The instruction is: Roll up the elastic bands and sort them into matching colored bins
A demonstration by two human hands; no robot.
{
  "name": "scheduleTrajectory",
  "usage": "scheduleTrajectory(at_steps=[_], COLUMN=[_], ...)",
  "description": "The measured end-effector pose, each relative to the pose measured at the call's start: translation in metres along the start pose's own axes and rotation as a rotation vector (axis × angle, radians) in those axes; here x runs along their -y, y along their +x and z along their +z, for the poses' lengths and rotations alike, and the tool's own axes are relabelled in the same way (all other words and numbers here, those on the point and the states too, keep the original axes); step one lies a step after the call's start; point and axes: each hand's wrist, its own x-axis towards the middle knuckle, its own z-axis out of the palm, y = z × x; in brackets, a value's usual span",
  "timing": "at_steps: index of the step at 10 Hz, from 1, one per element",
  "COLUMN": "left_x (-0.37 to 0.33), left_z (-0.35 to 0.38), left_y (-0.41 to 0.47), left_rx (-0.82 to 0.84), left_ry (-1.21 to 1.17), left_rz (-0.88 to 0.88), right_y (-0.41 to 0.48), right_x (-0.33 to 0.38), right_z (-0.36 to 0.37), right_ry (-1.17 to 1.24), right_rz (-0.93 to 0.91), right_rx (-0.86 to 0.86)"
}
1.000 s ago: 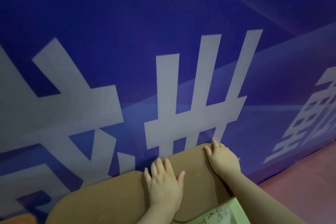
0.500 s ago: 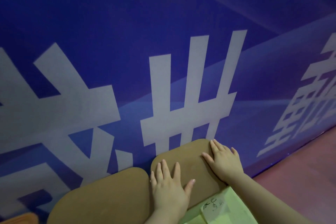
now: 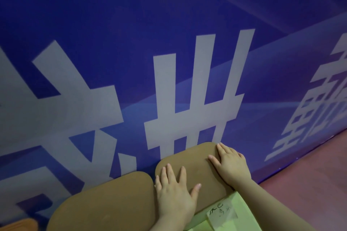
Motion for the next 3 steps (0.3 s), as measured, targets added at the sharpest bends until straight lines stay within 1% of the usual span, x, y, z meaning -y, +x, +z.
scheduleTrajectory(at_steps=[1,2,3], left_x=[-0.001,-0.003,0.000], left_z=[-0.001,-0.004,-0.015], left_y=[-0.001,-0.001,-0.007], left_rx=[0.015,0.057,0.073], left_ry=[0.023,0.043,-0.013], left_rz=[0.006,-0.002,-0.006], right_y=[-0.003,-0.008,-0.022], right_x=[0.002,0.002,0.008], right_z=[-0.003,-0.007,-0.013], right_ry=[0.078,0.108,0.150], right_rz=[0.010,-0.058,-0.032], right_rx=[-0.093,-0.202,-0.218])
